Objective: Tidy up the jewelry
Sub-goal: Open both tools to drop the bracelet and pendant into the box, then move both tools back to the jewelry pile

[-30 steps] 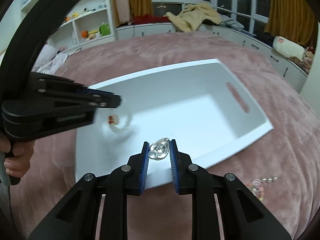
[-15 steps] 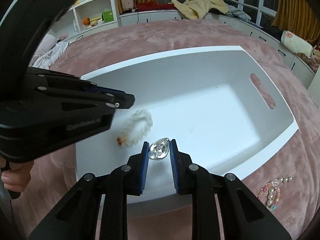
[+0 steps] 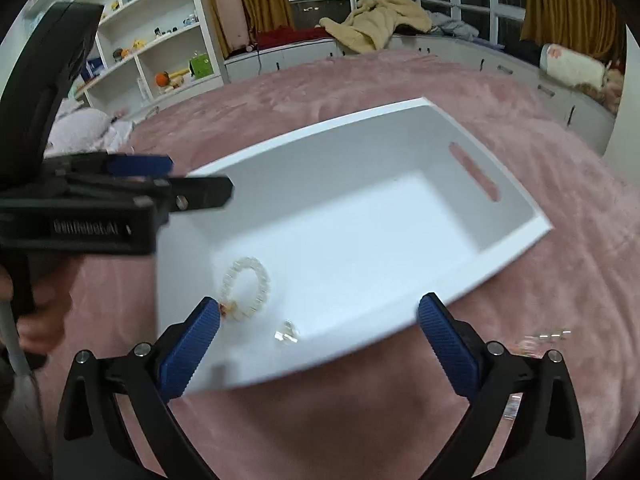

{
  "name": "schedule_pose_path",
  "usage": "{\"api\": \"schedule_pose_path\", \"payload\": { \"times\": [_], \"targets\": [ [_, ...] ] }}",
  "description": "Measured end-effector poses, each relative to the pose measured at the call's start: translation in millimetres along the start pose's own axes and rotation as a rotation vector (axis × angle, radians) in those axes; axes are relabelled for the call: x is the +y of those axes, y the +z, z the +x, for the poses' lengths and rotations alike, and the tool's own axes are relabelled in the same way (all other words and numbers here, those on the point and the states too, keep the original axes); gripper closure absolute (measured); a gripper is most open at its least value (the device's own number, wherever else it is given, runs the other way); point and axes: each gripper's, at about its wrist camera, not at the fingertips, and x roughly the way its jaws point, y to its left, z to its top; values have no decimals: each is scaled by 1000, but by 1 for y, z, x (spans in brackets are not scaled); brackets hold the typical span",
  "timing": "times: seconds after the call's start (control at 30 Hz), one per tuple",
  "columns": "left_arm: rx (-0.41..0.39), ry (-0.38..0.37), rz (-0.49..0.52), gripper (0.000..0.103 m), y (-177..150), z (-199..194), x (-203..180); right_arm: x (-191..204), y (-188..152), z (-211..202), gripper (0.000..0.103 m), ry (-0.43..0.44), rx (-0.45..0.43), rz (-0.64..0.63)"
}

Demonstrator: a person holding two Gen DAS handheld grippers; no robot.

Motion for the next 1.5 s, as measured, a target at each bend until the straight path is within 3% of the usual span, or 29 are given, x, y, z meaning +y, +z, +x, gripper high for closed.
{"api": "schedule_pose_path", "payload": {
  "times": [0.4,0.93,1.17,1.5],
  "targets": [
    [-41,-77,45,10,-1,-26,-34,-30,-23,-51,5,-77,-25,13],
    [-75,-224,168,10,-5,-48,-121,-86,-75,-114,5,-159,-31,61],
    [-58,-272,214,10,-13,-40,-159,-111,-95,-128,5,-175,-37,99],
    [13,-331,311,10,-41,3,-222,-133,-137,-124,5,-155,-6,111]
  ]
}}
